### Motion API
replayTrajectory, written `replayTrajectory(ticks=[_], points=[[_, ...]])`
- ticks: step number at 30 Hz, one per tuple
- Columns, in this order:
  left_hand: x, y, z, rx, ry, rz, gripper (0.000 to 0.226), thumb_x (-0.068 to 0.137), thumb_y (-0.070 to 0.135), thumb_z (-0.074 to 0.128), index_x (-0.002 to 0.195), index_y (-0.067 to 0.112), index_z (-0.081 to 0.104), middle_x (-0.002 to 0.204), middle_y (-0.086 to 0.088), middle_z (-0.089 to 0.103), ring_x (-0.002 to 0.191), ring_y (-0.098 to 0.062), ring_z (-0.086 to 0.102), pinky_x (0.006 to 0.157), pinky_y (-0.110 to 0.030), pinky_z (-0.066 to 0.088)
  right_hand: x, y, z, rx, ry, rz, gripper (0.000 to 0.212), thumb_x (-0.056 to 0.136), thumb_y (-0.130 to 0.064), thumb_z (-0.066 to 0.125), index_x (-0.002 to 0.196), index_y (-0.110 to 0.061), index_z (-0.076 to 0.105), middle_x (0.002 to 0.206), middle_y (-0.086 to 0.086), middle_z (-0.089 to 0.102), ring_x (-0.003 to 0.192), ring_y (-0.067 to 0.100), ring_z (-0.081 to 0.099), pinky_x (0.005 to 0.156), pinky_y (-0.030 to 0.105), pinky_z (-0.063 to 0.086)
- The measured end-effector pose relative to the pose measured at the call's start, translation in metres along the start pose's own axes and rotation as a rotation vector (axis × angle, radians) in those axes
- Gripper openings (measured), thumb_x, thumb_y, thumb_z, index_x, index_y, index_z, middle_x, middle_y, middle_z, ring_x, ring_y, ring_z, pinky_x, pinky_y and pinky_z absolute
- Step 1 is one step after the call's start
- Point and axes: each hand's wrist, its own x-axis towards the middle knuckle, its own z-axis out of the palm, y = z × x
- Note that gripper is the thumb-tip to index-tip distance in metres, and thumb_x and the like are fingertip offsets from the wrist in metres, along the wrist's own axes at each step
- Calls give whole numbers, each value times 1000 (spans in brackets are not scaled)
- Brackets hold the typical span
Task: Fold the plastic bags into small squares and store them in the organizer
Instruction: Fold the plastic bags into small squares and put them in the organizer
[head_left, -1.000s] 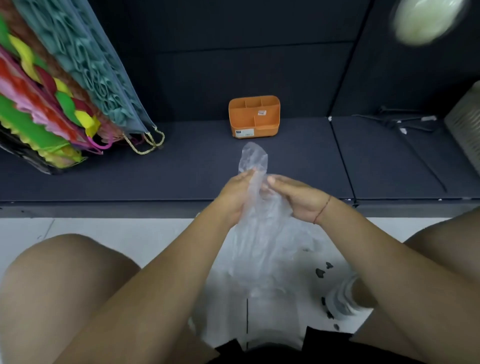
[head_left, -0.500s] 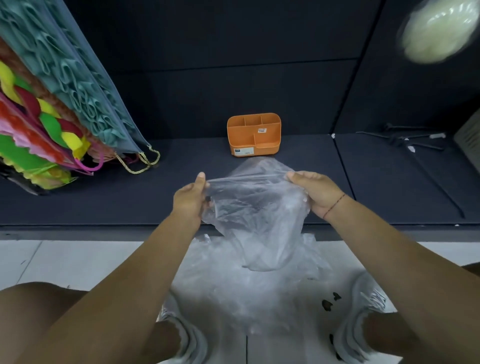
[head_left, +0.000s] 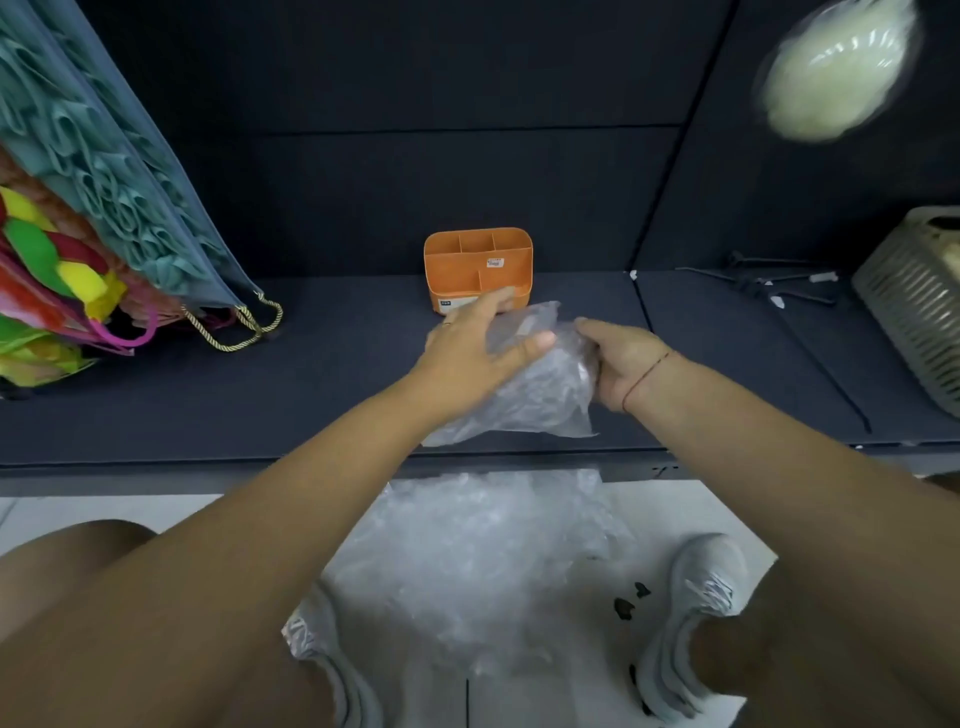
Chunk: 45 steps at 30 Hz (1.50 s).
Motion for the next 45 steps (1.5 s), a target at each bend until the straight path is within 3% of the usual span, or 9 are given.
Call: replayTrajectory(ticks=[6,10,17,20,23,29,34,38,45], points=[[9,-4,-5,-345,183,-182,11,88,29,72,91,19,73,95,0,72,92,-16,68,87,-35,56,-16,-14,15,-206,-182,-127,18,96,-26,60,95,-9,66,70,3,66,62,17,61,62,30,55],[13,-23,-12,-590,355,-398,18,91,32,70,85,15,70,86,0,75,81,-17,72,77,-33,60,-5,-8,0,-289,-61,-154,15,93,-27,63,88,-13,59,40,-8,36,34,6,26,38,17,33],[10,-46,-8,-629,422,-451,30,89,33,72,91,3,66,85,-11,72,75,-21,67,81,-44,58,-14,12,22,-219,-431,-68,86,69,-80,43,126,-18,62,108,-3,68,93,9,64,96,34,48],[9,-48,-3,-620,424,-417,27,89,32,71,88,6,65,89,-12,73,82,-27,71,84,-48,58,-25,25,42,-325,-458,-286,58,85,-58,60,122,-15,62,114,1,71,106,12,66,90,29,52],[10,-52,-2,-678,454,-447,29,90,37,69,85,8,64,82,-9,68,76,-24,65,81,-44,57,-18,38,43,-365,-147,-472,27,88,-24,69,93,2,67,86,9,72,74,17,66,71,27,54],[12,-67,-14,-650,696,-503,41,94,39,63,64,19,44,68,-4,52,67,-20,49,69,-35,48,-6,30,10,-333,105,-436,54,85,-47,67,55,-23,29,53,2,36,52,18,39,62,22,42],[8,-76,-14,-587,710,-518,40,97,41,57,68,16,44,74,-9,50,68,-21,47,69,-34,46,1,29,-1,-232,-84,-281,63,64,-66,76,59,-27,27,74,10,26,70,26,35,77,31,50],[6,-85,-19,-582,764,-590,42,98,42,55,67,17,41,66,-4,44,64,-18,43,66,-31,42,-1,33,-3,-222,-341,-207,8,86,-15,67,90,-15,60,66,-3,55,57,10,46,54,17,47],[-2,-103,-14,-464,732,-634,39,99,39,54,72,11,49,65,-3,45,60,-16,43,64,-30,41,6,32,-10,-190,-275,-256,14,94,-6,57,82,-11,64,73,2,61,67,13,55,66,22,53]])
